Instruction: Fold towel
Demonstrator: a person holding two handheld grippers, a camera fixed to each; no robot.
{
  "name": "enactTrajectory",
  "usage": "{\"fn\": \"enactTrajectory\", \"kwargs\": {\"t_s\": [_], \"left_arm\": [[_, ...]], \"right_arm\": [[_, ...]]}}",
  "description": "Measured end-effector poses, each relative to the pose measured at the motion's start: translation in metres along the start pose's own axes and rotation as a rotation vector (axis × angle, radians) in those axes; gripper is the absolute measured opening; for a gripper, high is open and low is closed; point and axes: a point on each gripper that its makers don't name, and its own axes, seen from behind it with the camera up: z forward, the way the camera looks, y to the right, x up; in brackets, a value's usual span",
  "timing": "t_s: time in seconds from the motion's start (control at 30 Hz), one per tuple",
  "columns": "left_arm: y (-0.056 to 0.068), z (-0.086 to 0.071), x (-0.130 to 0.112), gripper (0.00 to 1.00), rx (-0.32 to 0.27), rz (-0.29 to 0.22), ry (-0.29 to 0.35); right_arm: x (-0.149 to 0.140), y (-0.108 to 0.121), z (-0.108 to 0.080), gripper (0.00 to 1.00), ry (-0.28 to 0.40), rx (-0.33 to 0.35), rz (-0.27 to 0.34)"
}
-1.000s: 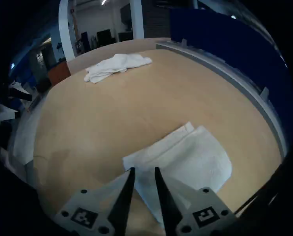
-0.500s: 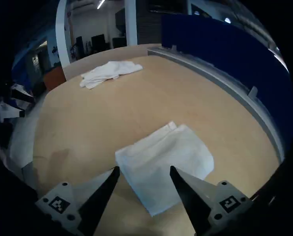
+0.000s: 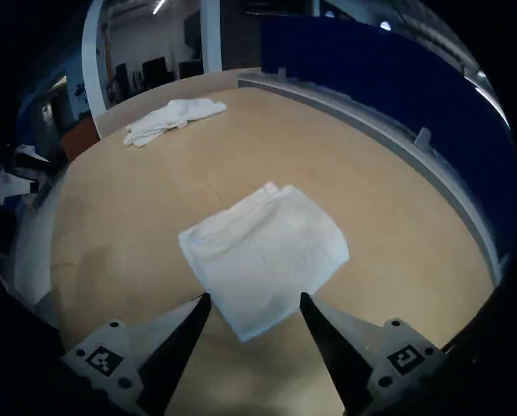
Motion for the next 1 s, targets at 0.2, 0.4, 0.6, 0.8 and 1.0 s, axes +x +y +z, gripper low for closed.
{"fn": "enactTrajectory", "kwargs": {"t_s": [0.2,0.4,0.6,0.8,1.0], "left_arm": [[-0.001,0.000,-0.001,0.95,0.000,0.001,-0.003],[-0.002,0.002,-0.004,0.95,0.004,-0.001,-0.005],[-0.002,0.003,-0.005,0.96,0.003,-0.002,-0.007],[0.001,0.003,-0.005,0.95,0.000,0.000,-0.008],[0.001,0.003,-0.006,0.95,-0.001,-0.002,-0.008]], "right_arm": [[-0.013,-0.004,0.000,1.00,-0.025,0.000,0.002],[-0.030,-0.007,0.004,1.00,-0.053,-0.008,0.023],[-0.041,-0.008,0.006,0.91,-0.066,-0.012,0.038],[-0.050,-0.008,0.008,0.50,-0.089,-0.017,0.031],[-0.050,-0.009,0.010,0.24,-0.085,-0.017,0.044]]}}
